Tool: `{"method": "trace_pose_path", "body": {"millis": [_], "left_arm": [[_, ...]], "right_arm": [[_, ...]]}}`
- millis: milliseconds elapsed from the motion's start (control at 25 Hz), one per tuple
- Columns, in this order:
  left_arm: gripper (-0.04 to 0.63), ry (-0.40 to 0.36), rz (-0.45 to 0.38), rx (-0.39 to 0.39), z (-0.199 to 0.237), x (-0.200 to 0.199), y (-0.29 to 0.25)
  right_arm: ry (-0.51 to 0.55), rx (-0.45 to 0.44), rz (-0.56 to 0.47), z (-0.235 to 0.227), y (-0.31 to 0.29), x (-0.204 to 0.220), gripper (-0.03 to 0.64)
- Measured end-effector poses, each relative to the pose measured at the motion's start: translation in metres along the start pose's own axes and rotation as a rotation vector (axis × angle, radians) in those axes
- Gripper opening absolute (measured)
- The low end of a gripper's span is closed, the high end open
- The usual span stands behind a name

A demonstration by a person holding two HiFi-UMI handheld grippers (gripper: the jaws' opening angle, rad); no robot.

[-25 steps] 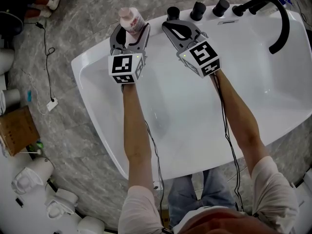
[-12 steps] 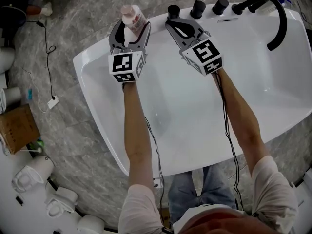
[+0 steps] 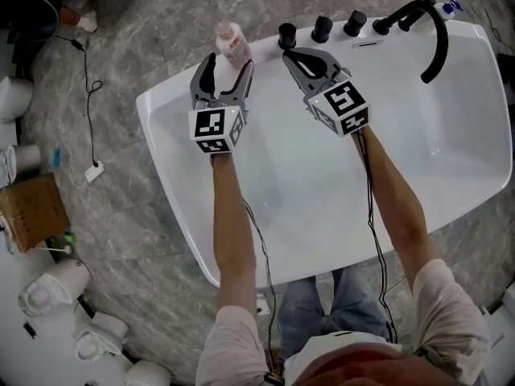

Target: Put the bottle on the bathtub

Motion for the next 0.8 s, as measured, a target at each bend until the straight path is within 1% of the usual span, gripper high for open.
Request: {"method": "trace_pose_path", "body": {"millis": [80,160,240,400,480,680,800], "left_arm": [[0.316,0.005,0.008,0.019,-0.009,-0.01,0.009],[0.3,0.006,0.01,0.037,-0.017,-0.023,0.017],[0.239,0.001,-0.001,0.049,-0.025,-0.04,0.026],[0.19,0.003,-0.018,0.07,-0.043,-0.083,0.049],[0.153,0.009,-0.027,0.076,-0.052,-0.105,0.059],[0.104,0.019,-0.059,0.075,-0.073,-0.166,0.093],[0.083,0.026,-0.082,0.075,-0.085,-0.206,0.115]], "right_arm": [[-0.013,0.001,-0.003,0.005,0.008,-0.012,-0.005],[-0.015,-0.003,-0.008,0.009,0.016,-0.025,-0.005],[-0.015,-0.008,-0.014,0.014,0.025,-0.039,-0.005],[-0.023,-0.017,-0.03,0.032,0.052,-0.078,-0.005],[-0.027,-0.018,-0.042,0.041,0.067,-0.098,-0.005],[-0.049,-0.012,-0.088,0.062,0.104,-0.154,-0.005],[-0.038,-0.021,-0.113,0.074,0.125,-0.193,-0.005]]}}
Point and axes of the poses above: the fingertips, and each gripper's own axes: y backward along the fingers, z to its left, x out of its underside, the point moved 3 cm from there along y, backward along the fingers, and after that the axes turned 10 degrees about -z, right-handed, at the moved point
